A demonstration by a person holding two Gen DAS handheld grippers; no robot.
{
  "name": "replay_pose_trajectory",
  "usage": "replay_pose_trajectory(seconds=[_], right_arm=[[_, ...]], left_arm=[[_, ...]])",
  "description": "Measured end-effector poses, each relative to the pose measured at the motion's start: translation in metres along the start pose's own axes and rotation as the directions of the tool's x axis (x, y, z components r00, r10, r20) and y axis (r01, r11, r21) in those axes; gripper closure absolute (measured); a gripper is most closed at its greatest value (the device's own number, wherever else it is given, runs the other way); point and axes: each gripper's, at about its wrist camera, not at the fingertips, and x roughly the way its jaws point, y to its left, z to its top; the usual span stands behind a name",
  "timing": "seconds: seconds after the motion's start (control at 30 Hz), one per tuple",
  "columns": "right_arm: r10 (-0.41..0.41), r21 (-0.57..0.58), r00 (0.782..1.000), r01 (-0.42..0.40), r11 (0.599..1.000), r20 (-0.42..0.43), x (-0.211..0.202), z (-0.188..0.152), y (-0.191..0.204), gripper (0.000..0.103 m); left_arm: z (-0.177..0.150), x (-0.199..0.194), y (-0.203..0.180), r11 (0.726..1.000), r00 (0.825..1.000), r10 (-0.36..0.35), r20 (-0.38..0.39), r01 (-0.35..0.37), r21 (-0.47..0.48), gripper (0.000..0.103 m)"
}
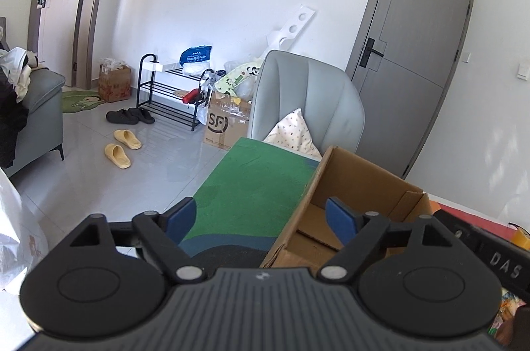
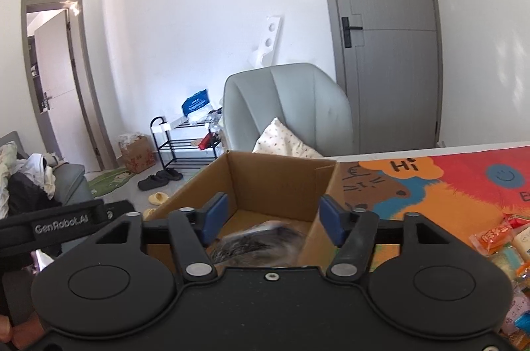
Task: Organize snacks
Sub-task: 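Withdraw both tools from the box back toward the snack pile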
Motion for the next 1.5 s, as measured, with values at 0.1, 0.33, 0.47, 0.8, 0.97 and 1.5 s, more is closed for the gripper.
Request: replay_pose_trajectory(seconds=[0.1,0.33,0.47,0.8,0.97,1.5], right_arm=[[-0.017,0.034,1.0,0.017,0.999,-0.008,-0.003,0.0,-0.008,0.037],[-0.066,0.052,0.998,0.066,0.996,-0.014,-0.022,-0.011,-0.02,0.024],[-0.095,0.055,0.995,0.095,0.994,-0.016,-0.033,-0.015,-0.029,0.02],[-0.169,0.099,0.985,0.17,0.981,-0.017,-0.072,-0.026,-0.062,0.012],[-0.208,0.118,0.978,0.207,0.971,-0.002,-0.097,-0.03,-0.078,0.004],[-0.313,0.189,0.95,0.306,0.933,0.005,-0.147,-0.039,-0.131,0.0]], left_arm=[[-0.003,-0.001,-0.001,1.0,1.0,0.009,-0.007,-0.009,-0.001,0.014],[-0.005,-0.008,-0.009,1.0,1.0,-0.009,-0.001,0.009,0.007,0.003],[-0.009,-0.013,-0.021,0.999,1.0,-0.023,-0.002,0.023,0.027,0.002],[-0.02,-0.037,-0.047,0.996,0.997,-0.071,-0.02,0.072,0.06,0.001],[-0.025,-0.043,-0.063,0.992,0.995,-0.089,-0.048,0.093,0.082,0.001],[-0.051,-0.067,-0.115,0.965,0.981,-0.165,-0.103,0.182,0.189,0.001]])
